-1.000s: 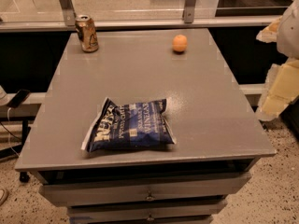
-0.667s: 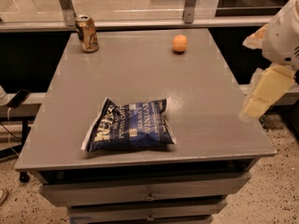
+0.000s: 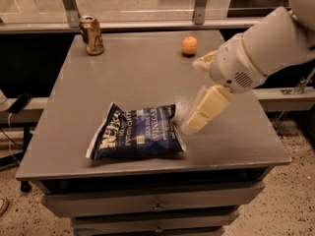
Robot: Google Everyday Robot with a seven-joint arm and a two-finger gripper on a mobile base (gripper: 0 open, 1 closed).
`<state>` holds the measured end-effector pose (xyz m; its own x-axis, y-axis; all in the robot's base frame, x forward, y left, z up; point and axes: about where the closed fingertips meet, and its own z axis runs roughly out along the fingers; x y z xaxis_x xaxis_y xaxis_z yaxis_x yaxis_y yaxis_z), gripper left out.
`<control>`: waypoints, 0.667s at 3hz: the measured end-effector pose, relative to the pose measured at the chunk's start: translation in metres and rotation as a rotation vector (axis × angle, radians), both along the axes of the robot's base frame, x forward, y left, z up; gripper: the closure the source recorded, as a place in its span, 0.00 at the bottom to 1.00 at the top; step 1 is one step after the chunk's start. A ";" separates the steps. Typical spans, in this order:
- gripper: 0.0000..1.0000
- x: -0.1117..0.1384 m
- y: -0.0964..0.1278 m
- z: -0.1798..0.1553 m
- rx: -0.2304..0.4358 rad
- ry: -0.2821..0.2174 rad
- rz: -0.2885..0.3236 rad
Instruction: Move blue chip bag near orange can
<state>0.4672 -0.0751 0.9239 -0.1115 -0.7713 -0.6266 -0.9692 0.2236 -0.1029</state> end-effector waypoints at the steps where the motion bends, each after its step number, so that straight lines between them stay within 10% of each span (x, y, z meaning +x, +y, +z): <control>1: 0.00 -0.004 0.052 -0.011 0.136 0.028 0.070; 2: 0.00 -0.018 0.089 -0.021 0.203 0.023 0.135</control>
Offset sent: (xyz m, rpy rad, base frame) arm -0.0362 0.1254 -0.0355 0.2740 0.0157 0.2079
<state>0.4489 0.0135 0.9032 -0.0320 -0.6386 -0.7689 -0.9933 0.1055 -0.0462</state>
